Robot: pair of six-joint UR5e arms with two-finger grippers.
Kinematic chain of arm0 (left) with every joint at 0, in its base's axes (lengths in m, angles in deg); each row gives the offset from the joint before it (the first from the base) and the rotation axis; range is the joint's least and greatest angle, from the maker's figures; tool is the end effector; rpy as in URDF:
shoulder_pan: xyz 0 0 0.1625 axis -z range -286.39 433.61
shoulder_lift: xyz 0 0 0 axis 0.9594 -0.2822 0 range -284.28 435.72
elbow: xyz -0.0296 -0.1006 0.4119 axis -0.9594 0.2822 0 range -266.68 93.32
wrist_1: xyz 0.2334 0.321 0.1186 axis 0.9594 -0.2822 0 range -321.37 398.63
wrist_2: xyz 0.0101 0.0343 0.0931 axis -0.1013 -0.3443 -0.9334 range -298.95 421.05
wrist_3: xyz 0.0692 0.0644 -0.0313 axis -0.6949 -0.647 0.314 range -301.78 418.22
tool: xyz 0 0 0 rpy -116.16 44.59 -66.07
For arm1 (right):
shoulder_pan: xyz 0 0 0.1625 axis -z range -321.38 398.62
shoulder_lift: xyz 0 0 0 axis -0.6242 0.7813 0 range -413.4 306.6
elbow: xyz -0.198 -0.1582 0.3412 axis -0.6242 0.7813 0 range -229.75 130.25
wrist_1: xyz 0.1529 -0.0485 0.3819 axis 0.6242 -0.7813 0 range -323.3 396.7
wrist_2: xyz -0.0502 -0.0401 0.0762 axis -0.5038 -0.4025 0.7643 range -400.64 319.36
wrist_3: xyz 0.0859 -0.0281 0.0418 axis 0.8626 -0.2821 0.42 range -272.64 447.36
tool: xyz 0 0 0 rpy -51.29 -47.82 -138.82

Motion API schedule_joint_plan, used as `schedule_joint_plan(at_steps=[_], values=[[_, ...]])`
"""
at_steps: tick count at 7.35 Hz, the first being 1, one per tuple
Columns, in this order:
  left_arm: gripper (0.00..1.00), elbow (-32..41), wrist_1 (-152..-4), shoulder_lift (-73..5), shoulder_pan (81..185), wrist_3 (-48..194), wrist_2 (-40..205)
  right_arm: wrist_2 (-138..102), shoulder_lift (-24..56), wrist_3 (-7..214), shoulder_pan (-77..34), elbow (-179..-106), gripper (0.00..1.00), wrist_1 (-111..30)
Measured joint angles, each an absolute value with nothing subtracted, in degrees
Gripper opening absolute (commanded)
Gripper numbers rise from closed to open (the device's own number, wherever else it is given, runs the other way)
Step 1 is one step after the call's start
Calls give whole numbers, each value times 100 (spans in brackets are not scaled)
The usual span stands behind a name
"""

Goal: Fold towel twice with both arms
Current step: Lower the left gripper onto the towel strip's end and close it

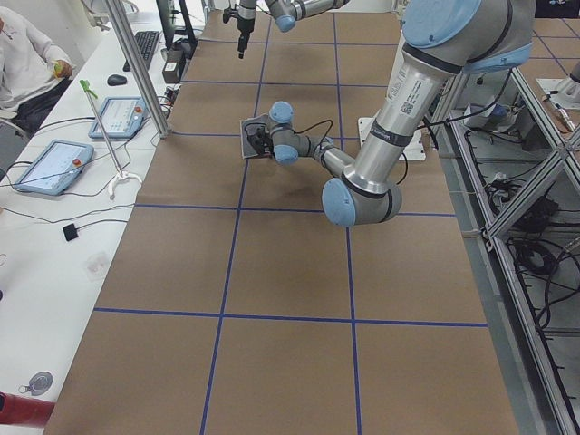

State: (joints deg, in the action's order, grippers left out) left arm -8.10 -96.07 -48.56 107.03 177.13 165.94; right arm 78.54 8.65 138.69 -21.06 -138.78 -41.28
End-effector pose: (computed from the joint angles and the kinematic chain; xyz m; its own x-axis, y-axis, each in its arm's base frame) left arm 0.5481 -0.4908 0.3060 0.1174 -0.6372 -0.7617 0.4464 0.7190 -0.5327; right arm -0.2705 -0.6306 0.3649 0.6804 0.0827 0.7281 -0.2222 0.9701 0.0974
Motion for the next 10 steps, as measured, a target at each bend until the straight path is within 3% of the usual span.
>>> schedule_joint_plan(at_steps=[6,7,10], values=[[46,-777,-9618,-4847,10701,17669,16589,7861,867,13869,-2105,-13882,100,-4126],[40,-769,-9617,-4847,10701,17662,16590,7857,871,13869,-2106,-13885,100,-4126],[39,-748,-9613,-4847,10701,17643,16590,7854,874,13869,-2106,-13896,100,-4126]])
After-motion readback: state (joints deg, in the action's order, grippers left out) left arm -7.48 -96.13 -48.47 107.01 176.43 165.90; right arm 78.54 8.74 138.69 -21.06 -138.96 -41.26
